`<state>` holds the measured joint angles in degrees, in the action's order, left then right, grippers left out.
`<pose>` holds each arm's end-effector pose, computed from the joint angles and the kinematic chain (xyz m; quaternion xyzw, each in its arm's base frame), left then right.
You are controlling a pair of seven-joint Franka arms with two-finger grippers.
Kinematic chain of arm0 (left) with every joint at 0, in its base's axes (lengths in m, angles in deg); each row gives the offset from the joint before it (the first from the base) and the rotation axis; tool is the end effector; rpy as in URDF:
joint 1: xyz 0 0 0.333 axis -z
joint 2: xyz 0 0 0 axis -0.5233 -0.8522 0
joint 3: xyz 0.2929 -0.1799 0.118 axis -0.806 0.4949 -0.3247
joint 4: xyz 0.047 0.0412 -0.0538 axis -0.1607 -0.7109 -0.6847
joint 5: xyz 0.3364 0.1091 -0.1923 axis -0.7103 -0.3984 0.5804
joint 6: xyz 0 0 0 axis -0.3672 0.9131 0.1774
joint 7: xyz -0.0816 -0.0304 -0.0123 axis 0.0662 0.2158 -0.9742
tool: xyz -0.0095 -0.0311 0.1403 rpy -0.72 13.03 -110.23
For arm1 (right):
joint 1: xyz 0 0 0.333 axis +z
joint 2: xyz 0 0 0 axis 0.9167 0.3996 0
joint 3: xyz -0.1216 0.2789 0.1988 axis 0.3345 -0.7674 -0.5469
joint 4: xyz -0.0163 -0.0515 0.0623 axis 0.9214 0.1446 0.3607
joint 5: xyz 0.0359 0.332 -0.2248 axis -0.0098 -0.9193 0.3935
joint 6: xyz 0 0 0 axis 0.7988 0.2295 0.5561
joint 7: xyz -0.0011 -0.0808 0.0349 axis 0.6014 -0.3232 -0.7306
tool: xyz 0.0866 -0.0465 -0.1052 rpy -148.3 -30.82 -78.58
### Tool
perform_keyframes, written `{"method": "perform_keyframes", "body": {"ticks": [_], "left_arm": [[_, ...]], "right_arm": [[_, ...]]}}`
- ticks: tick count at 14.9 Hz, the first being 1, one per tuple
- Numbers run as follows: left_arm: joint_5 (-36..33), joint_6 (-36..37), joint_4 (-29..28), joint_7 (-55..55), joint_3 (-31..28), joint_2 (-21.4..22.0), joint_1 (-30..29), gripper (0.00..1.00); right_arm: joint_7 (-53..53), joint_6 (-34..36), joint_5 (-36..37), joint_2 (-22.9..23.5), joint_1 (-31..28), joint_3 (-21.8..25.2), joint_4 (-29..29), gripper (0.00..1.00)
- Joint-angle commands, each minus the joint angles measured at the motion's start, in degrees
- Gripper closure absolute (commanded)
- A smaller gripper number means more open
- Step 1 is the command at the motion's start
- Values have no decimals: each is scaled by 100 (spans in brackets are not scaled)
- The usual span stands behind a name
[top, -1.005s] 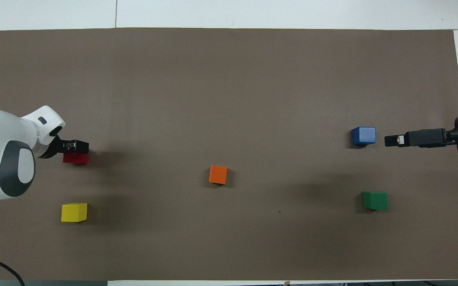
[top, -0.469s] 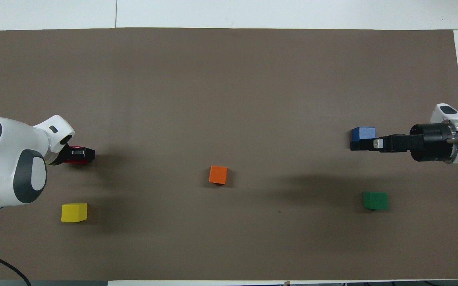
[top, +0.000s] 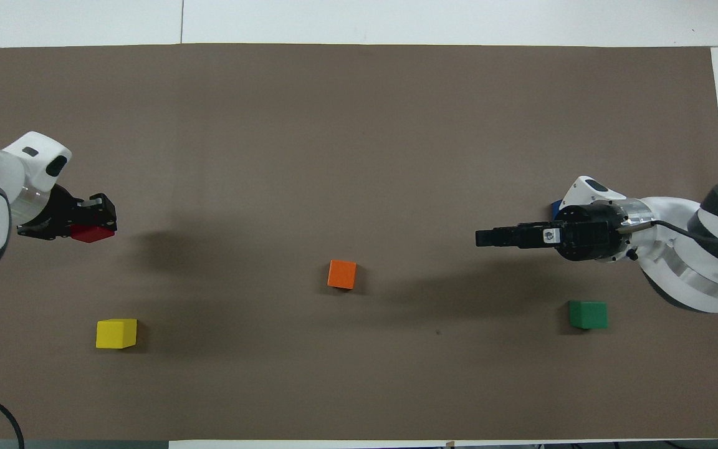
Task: Transfer red block to right arm and stack on blue block
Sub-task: 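Grasp the red cube with the left gripper while the right gripper advances, then lift the red cube with the left gripper toward the right gripper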
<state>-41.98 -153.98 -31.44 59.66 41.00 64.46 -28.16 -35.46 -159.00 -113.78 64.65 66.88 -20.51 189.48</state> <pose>0.5760 0.0135 0.4218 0.9894 0.1216 -0.0790 0.0098 0.5154 0.1245 0.4481 -0.5665 -0.0444 -0.0136 0.8227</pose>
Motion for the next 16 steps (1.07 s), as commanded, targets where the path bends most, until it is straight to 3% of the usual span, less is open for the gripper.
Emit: {"method": "perform_keyframes", "body": {"ticks": [1, 4, 7, 11, 16], "left_arm": [[426, 980, 878, 761, -52, 18, 65, 100], [1120, 1615, 1319, 2472, 342, 342, 83, 100], [1464, 1573, 1329, 4791, 1132, 676, 118, 100], [2466, 836, 1329, 7825, 1827, 836, 144, 100], [2599, 290, 1233, 9736, 2119, 870, 871, 100]], "right_arm": [[-393, 345, -954, 89, 517, -1, 339, 0], [-544, 671, -1327, 353, 861, -18, 357, 0], [-413, 882, -1493, 564, 1107, -53, 374, 0], [-307, 1015, -1880, 775, 1415, -53, 357, 0], [-403, 1032, -2530, 1029, 1898, -53, 305, 0]]}}
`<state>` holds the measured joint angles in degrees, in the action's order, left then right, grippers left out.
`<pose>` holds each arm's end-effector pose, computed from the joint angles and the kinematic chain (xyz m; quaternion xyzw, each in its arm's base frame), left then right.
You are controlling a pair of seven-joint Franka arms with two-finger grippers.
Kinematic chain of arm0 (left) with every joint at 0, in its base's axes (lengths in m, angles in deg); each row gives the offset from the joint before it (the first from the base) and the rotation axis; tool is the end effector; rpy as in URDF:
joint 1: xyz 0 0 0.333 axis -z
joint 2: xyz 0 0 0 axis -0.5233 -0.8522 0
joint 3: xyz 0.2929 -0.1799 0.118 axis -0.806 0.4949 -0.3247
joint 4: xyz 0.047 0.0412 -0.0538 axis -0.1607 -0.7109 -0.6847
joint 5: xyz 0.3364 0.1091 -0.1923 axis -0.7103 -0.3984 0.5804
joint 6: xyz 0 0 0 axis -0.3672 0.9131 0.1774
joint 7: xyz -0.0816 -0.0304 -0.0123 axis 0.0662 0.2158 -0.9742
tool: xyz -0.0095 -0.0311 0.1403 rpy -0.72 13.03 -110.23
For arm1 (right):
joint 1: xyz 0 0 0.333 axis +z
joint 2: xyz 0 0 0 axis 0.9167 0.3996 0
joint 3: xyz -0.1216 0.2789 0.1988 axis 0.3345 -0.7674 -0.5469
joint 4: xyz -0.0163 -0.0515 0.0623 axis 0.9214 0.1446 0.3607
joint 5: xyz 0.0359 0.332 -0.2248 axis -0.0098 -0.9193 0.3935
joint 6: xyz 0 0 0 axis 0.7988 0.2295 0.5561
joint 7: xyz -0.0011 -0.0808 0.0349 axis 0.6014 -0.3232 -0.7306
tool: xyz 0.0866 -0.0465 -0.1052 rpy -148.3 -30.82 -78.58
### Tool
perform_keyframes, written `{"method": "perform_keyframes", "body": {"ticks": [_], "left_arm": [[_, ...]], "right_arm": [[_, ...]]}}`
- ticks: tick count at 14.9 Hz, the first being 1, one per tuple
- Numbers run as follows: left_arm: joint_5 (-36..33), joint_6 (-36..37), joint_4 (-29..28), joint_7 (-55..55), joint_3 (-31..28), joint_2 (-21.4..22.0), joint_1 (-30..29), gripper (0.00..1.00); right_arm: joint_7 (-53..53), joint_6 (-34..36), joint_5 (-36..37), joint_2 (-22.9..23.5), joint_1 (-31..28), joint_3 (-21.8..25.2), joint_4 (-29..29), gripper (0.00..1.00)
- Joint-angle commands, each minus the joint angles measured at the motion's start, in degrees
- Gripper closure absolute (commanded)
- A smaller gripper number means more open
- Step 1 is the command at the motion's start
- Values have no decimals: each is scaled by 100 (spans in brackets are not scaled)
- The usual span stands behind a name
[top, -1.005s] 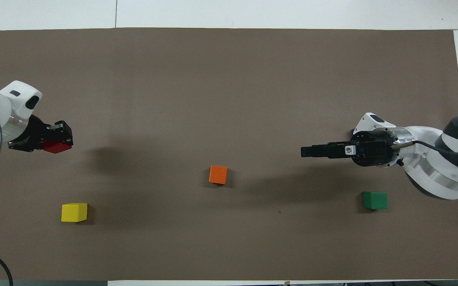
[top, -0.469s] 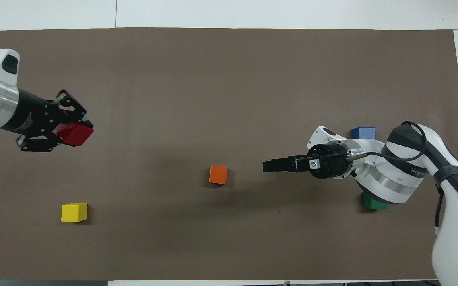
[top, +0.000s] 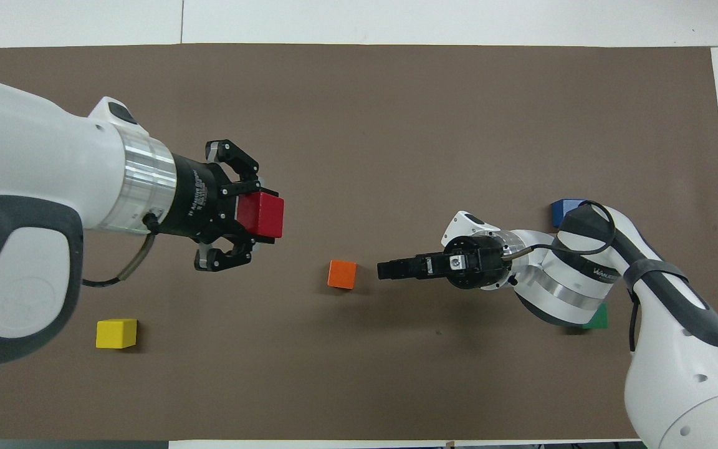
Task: Transfer red block to right arm and stack on blue block
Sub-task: 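Lift the red cube with the left gripper toward the right gripper, then close the right gripper on the red cube and open the left gripper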
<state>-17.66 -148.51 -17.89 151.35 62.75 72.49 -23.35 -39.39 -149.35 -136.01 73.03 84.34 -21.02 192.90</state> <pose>0.5041 -0.2931 0.6216 0.7308 0.6410 -0.1764 0.1545 0.4864 0.2665 0.4092 -0.4154 -0.0159 0.0358 0.9088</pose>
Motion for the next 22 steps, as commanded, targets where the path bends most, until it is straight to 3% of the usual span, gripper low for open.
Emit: {"method": "perform_keyframes", "body": {"ticks": [1, 5, 8, 14, 22], "left_arm": [[167, -336, -227, 787, -63, 120, 619, 100], [202, -511, -588, 1422, -46, 287, 1008, 100], [315, -810, -1194, 1528, -28, 603, 1165, 100], [598, -1461, -1336, 1985, -20, 630, 1351, 100], [598, -1601, -1581, 1994, -28, 726, 1307, 100]], "right_arm": [[-158, 146, -352, 366, 231, -2, -108, 0], [-238, 550, -361, 806, 337, -37, -319, 0], [-326, 595, -475, 1087, 372, -81, -582, 0], [-590, 534, -713, 1220, 610, -231, -601, 0], [-379, 1008, -826, 1167, 601, -432, -557, 1]]}}
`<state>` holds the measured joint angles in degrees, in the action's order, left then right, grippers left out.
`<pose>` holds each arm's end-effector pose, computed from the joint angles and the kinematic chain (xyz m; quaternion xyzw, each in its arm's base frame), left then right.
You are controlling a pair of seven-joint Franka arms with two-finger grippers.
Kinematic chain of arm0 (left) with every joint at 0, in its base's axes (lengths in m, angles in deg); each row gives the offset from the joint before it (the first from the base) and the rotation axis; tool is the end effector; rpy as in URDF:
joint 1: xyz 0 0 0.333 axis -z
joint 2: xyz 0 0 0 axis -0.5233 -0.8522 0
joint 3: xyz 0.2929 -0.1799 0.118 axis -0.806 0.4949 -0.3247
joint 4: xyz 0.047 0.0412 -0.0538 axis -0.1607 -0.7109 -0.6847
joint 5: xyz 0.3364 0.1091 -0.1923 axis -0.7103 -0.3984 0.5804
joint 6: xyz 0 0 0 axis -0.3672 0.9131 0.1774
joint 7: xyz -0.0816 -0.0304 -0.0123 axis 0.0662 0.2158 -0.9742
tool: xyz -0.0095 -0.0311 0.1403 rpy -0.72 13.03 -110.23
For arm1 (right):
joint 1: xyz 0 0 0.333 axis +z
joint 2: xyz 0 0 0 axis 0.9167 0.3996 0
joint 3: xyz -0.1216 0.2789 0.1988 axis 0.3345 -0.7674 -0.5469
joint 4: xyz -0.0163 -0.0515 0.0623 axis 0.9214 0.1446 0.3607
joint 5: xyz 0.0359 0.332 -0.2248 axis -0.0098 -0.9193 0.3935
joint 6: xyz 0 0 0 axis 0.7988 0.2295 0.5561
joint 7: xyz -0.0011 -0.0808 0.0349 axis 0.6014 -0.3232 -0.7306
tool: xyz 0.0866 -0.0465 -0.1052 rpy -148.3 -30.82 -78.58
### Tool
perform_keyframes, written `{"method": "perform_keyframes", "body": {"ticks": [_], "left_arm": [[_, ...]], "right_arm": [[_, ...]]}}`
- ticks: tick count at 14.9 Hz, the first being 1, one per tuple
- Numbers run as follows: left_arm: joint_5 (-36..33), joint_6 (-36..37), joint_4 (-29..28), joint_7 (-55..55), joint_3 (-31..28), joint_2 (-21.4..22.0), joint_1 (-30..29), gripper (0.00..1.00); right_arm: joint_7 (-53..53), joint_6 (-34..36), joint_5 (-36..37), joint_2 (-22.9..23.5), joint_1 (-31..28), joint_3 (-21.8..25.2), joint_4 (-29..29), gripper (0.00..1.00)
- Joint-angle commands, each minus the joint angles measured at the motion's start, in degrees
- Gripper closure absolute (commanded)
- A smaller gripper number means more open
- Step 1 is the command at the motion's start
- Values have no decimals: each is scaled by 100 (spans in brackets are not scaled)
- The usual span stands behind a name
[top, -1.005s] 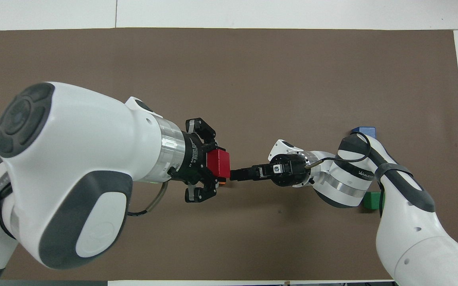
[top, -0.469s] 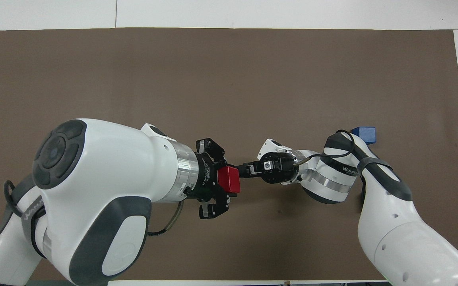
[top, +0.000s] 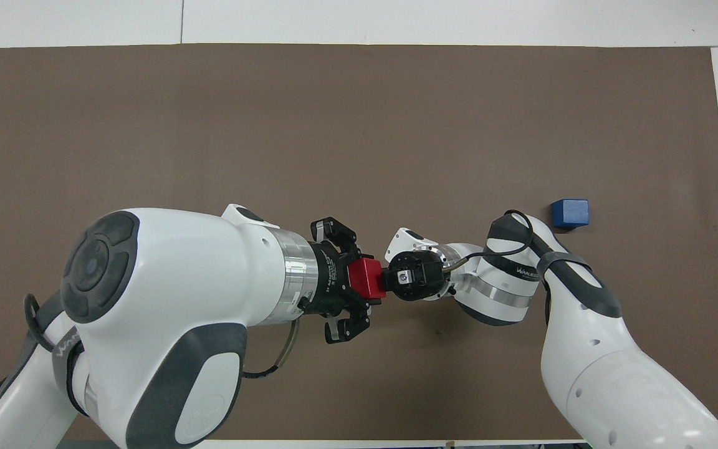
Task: Transfer red block to right arm and stack on blue block
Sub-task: 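Close the right gripper on the red cube and open the left gripper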
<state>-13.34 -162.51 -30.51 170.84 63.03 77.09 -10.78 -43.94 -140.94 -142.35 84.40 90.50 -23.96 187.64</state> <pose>0.4196 -0.3875 0.5782 0.6469 0.7161 -0.2151 0.1498 0.4753 0.3413 0.3605 -0.3410 -0.0236 0.0664 0.9374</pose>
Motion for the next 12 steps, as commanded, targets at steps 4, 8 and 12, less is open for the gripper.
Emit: {"method": "perform_keyframes", "body": {"ticks": [4, 8, 12], "left_arm": [[166, -176, -399, 44, -57, 302, 40, 100], [166, -114, -399, 36, -57, 381, 23, 100], [166, -17, -434, -17, -83, 451, 23, 100]], "right_arm": [[137, 185, -140, 31, -41, -121, 13, 21], [85, 150, -17, 40, -76, -104, 83, 68], [-74, -17, 9, 40, -85, -104, 118, 100]]}}
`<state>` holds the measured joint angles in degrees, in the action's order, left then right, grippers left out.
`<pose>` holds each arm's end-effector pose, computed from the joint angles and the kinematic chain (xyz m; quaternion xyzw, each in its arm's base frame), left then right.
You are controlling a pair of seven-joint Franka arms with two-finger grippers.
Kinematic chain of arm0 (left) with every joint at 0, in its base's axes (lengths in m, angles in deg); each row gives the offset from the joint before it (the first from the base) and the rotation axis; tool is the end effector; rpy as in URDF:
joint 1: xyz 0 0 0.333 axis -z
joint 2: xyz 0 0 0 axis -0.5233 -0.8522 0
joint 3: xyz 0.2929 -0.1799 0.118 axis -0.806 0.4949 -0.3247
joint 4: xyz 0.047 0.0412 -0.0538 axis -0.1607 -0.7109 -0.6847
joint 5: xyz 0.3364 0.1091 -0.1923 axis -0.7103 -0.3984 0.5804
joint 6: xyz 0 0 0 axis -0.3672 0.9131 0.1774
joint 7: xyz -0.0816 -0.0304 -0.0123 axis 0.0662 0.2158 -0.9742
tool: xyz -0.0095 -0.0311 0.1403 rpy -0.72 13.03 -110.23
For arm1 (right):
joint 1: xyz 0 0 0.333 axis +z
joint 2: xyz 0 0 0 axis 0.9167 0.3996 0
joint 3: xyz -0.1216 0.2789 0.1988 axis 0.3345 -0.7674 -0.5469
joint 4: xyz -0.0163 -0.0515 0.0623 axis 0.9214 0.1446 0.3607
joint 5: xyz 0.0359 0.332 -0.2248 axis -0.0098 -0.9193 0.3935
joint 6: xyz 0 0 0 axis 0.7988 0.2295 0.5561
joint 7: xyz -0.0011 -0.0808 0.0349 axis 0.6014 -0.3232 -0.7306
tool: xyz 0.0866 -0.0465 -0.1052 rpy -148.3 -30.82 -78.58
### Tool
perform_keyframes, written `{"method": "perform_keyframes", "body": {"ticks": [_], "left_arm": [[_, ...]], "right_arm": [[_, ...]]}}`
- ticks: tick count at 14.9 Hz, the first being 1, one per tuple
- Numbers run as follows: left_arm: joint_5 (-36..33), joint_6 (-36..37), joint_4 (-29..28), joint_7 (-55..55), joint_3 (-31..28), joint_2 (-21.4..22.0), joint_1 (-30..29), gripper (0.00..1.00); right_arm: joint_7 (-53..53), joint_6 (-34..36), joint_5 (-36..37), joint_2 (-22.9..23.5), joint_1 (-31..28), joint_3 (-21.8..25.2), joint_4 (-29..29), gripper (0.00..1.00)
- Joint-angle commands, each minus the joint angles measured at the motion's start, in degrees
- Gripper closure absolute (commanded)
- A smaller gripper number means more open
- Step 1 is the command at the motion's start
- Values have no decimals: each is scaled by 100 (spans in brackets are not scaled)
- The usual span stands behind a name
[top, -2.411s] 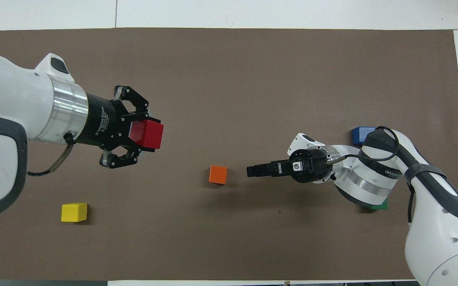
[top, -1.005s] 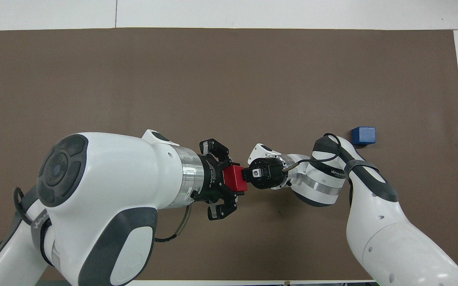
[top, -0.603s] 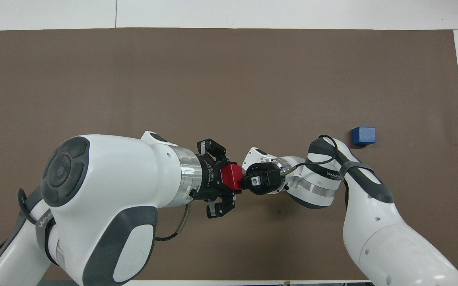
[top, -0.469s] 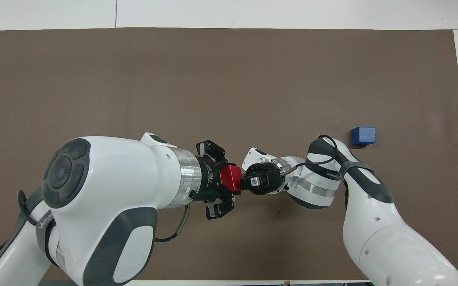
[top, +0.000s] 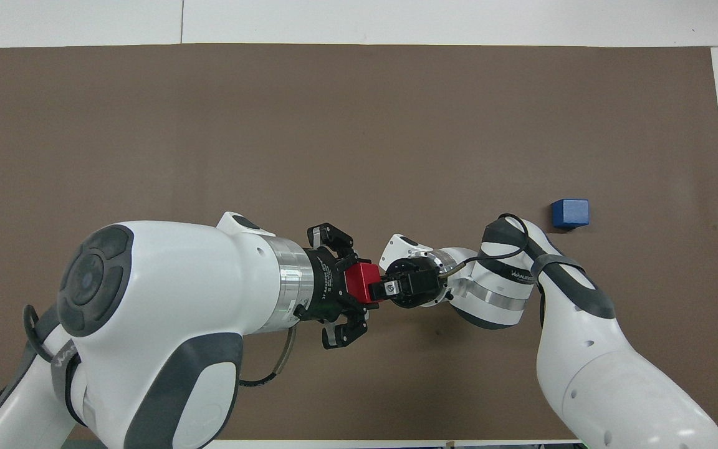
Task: Transfer red block to right arm and stack on blue block
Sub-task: 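Close the right gripper on the red cube and open the left gripper, then carry the red cube with the right gripper toward the blue cube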
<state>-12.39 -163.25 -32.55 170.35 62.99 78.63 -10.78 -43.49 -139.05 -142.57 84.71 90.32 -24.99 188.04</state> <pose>0.4117 -0.3829 0.5757 0.6448 0.7168 -0.2168 0.1531 0.4677 0.3446 0.3611 -0.3248 -0.0242 0.0803 0.9421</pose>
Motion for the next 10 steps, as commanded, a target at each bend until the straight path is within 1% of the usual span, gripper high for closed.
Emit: {"method": "perform_keyframes", "body": {"ticks": [1, 2, 3, 4, 7, 8, 10], "left_arm": [[70, 57, -248, 23, -79, 305, 23, 100], [70, 74, -248, 40, -79, 323, 23, 100], [70, 92, -248, 136, -88, 384, 23, 36], [61, 153, -248, 189, -88, 437, 23, 0], [0, 180, -231, 145, -115, 647, -12, 0], [-9, 267, -204, 163, -123, 709, -238, 0], [-9, 731, -143, 84, -123, 920, -678, 0]], "right_arm": [[-118, -216, 31, 8, -67, -1, 79, 100], [-127, -207, 31, 8, -67, -1, 79, 100], [-136, -207, 31, 0, -67, -1, 79, 100], [-136, -216, 31, -18, -67, -1, 79, 100], [-136, -224, 31, -44, -67, -1, 79, 100], [-136, -242, 31, -53, -67, -1, 79, 100], [-136, -268, 40, -62, -67, 8, 70, 100]]}}
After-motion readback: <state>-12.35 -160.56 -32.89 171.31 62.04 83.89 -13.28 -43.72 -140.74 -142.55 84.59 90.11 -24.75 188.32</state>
